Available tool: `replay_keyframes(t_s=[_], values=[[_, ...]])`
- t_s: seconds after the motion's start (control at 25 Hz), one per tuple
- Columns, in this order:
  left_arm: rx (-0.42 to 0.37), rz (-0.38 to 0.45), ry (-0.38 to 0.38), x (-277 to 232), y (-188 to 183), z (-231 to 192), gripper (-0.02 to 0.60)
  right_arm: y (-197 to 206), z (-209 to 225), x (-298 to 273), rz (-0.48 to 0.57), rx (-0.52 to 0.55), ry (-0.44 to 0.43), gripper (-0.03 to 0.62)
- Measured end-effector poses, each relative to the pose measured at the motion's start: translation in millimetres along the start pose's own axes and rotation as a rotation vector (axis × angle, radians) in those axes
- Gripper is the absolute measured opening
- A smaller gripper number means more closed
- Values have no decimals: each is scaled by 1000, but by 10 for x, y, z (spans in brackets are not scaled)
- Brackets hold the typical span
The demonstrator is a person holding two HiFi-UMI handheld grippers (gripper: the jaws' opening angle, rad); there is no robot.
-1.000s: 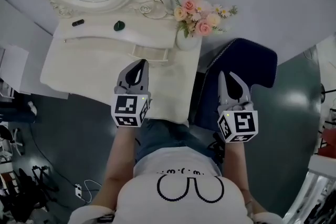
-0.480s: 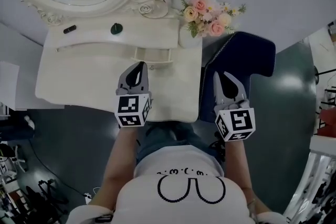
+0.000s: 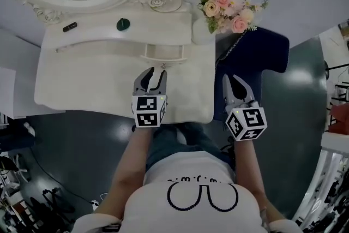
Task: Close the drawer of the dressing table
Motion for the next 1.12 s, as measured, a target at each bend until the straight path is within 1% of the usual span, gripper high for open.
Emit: replay_keyframes(t_s=[0.12, 0.28, 0.36, 0.64, 0.72, 1.12], values=[[-18, -41, 3, -117, 141, 41, 146, 100, -5, -16, -31, -2, 4, -1], [-50, -108, -19, -271, 332, 57, 146, 181, -12, -23, -59, -5, 2, 0], [-53, -127, -29, -345, 382, 54, 146, 218, -9, -40, -73, -3, -1, -2], [-42, -160, -31, -500, 422, 87, 140, 330, 27, -72, -119, 4, -5, 0], [-34, -175, -35, -503, 416, 57, 91, 325, 45, -89, -118, -1, -3, -1], [-28, -185, -33, -499, 332, 32, 90, 216, 11, -216, -106, 21, -24, 0]])
Point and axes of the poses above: the fingertips, and each gripper's own axes: x backward along the fingers, z to its right, y out of its underside, the point moved 1 cm from there along x, backward along the fingers, and after that the axes turned 13 degrees about -y, right-handed, at the moved point
